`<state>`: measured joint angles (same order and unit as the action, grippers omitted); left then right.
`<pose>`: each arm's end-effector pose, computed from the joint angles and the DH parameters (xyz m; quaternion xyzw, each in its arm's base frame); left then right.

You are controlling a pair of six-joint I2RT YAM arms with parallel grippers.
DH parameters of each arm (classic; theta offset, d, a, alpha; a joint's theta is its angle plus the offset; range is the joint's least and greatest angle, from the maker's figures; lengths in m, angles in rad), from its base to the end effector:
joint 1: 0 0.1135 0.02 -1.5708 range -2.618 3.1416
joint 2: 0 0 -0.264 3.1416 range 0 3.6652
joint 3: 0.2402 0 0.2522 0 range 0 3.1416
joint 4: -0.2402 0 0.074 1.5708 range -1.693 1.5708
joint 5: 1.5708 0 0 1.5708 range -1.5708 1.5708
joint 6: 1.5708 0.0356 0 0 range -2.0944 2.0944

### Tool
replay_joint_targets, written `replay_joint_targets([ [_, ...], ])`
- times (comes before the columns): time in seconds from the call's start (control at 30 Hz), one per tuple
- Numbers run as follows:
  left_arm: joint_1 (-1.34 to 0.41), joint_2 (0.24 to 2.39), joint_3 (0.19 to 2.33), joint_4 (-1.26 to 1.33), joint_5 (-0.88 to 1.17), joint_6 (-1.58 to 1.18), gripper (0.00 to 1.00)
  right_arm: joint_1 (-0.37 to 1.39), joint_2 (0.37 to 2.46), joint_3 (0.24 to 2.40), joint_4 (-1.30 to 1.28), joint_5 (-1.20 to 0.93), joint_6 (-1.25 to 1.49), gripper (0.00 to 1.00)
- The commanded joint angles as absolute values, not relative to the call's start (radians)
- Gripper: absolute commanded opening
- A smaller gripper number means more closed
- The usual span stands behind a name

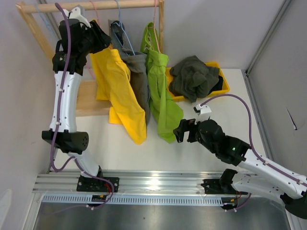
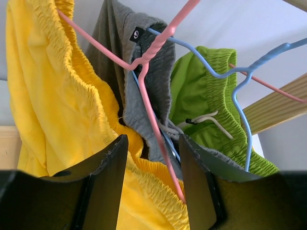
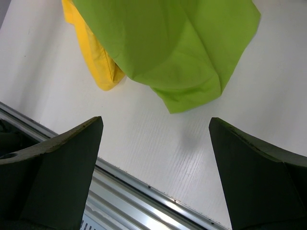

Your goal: Remove the shorts from the hanger

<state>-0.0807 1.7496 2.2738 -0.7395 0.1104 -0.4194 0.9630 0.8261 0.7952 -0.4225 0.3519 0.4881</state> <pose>0.3544 -0.0326 0.5245 -0.0970 0.7725 -0.1966 0.5960 0.1153 0.1443 0.3130 -0.1062 0.8333 0.2353 0.4889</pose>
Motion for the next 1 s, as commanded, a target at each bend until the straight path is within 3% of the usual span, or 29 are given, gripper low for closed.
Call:
replay_joint_targets([
  [0.0, -0.1, 1.764, 2.306, -0.672, 0.084, -0.422, 0.52, 0.963, 0.818, 0.85, -0.416, 0.383, 0.466, 0.99],
  [0.03, -0.101, 1.775, 2.312, -0.667, 0.083, -0.422, 0.51, 0.963, 0.819, 0.848, -0.416, 0.383, 0.466, 0.99],
  [0.1, -0.104, 1.782, 2.312, -0.655, 0.081, -0.426, 0.41, 0.963, 0.822, 0.845, -0.411, 0.383, 0.466, 0.99],
  [0.13, -0.106, 1.79, 2.318, -0.653, 0.078, -0.431, 0.33, 0.963, 0.825, 0.844, -0.411, 0.383, 0.468, 1.0],
  [0.17, -0.109, 1.793, 2.321, -0.653, 0.072, -0.431, 0.18, 0.963, 0.83, 0.844, -0.41, 0.383, 0.469, 0.99],
  [0.33, -0.114, 1.802, 2.347, -0.675, 0.055, -0.416, 0.01, 0.962, 0.833, 0.841, -0.403, 0.377, 0.469, 1.0],
  [0.7, -0.118, 1.702, 2.465, -0.796, 0.043, -0.388, 0.0, 1.003, 0.877, 1.003, -0.357, 0.29, 0.353, 0.99],
  [0.97, -0.118, 1.603, 2.402, -0.79, 0.063, -0.396, 0.0, 1.202, 1.203, 1.437, -0.344, 0.356, 0.25, 1.0],
])
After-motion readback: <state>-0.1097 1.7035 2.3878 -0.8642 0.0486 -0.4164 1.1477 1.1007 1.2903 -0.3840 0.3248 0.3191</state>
